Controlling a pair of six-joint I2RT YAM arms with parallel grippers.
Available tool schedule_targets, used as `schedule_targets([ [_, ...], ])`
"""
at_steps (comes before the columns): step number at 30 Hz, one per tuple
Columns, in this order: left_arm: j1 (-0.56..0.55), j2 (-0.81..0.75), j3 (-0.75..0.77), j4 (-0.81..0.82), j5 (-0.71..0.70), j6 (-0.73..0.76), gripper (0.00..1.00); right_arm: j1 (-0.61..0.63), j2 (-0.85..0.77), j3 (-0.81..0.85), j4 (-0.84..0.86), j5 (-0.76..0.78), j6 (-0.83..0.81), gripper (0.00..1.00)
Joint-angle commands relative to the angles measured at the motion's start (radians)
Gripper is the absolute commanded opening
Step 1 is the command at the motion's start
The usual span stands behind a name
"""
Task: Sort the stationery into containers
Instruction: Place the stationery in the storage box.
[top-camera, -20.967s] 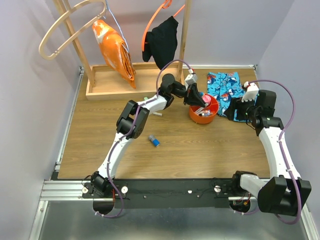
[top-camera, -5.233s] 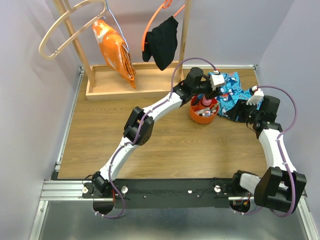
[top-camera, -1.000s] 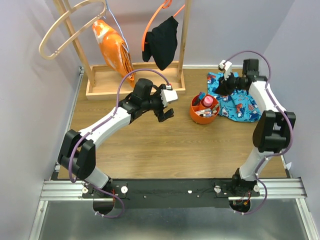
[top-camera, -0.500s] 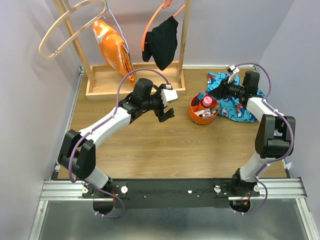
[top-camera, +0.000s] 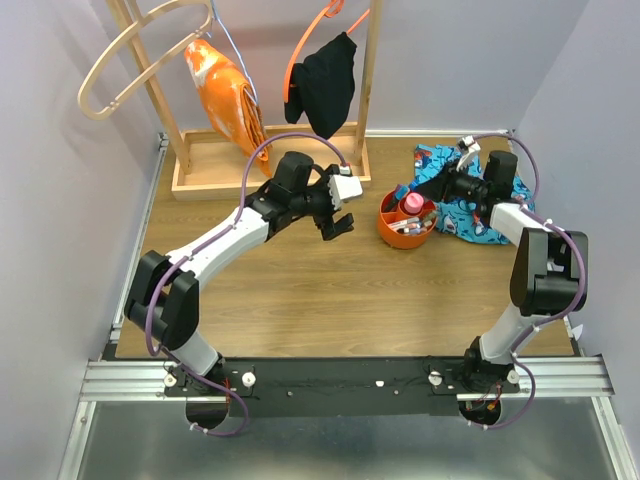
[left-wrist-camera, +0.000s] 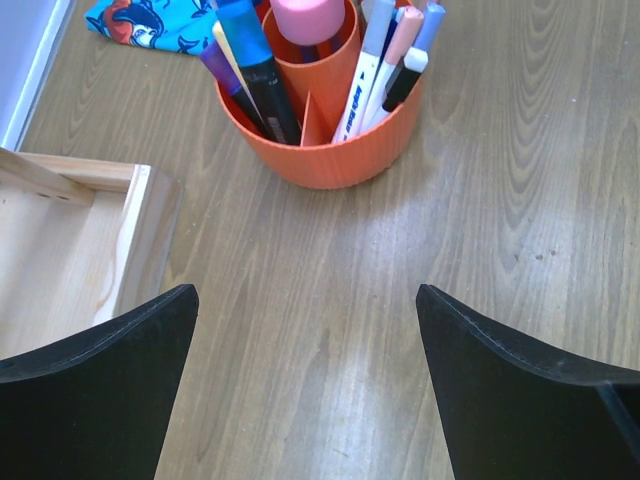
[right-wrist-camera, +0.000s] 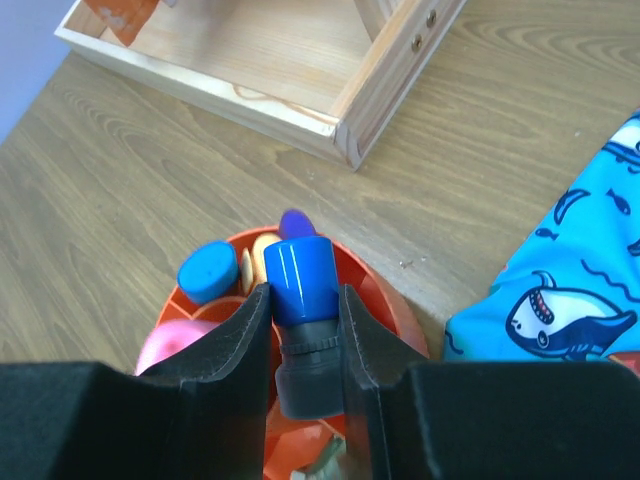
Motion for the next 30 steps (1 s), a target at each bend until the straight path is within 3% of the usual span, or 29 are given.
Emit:
schedule_targets([
  [1,-0.005,0.028,0.045,-0.014,0.000,0.014,0.99,0.002,0.007,-0.035,0.048,-0.003,0.013,0.07],
  [3,-0.005,0.031,0.048,-0.011,0.001,0.014,0.99,0.002,0.007,-0.043,0.040,0.006,0.009,0.11],
  [8,-0.005,0.031,0.049,-0.014,-0.003,0.014,0.99,0.002,0.001,-0.021,-0.018,0.026,-0.008,0.34],
  [13,-0.005,0.027,0.046,-0.009,-0.002,0.015,0.99,0.002,-0.022,-0.023,-0.024,0.041,0.003,0.46],
  [22,-0.005,0.019,0.034,0.009,0.001,0.014,0.99,0.001,-0.072,-0.029,-0.066,0.087,-0.027,0.52],
  [27,-0.004,0.005,0.055,0.009,-0.017,0.015,0.99,-0.005,-0.158,0.052,-0.191,0.174,-0.073,0.53],
  [30,-0.005,-0.010,0.077,0.014,-0.076,0.005,0.99,-0.005,-0.186,0.116,-0.318,0.282,-0.114,0.63],
])
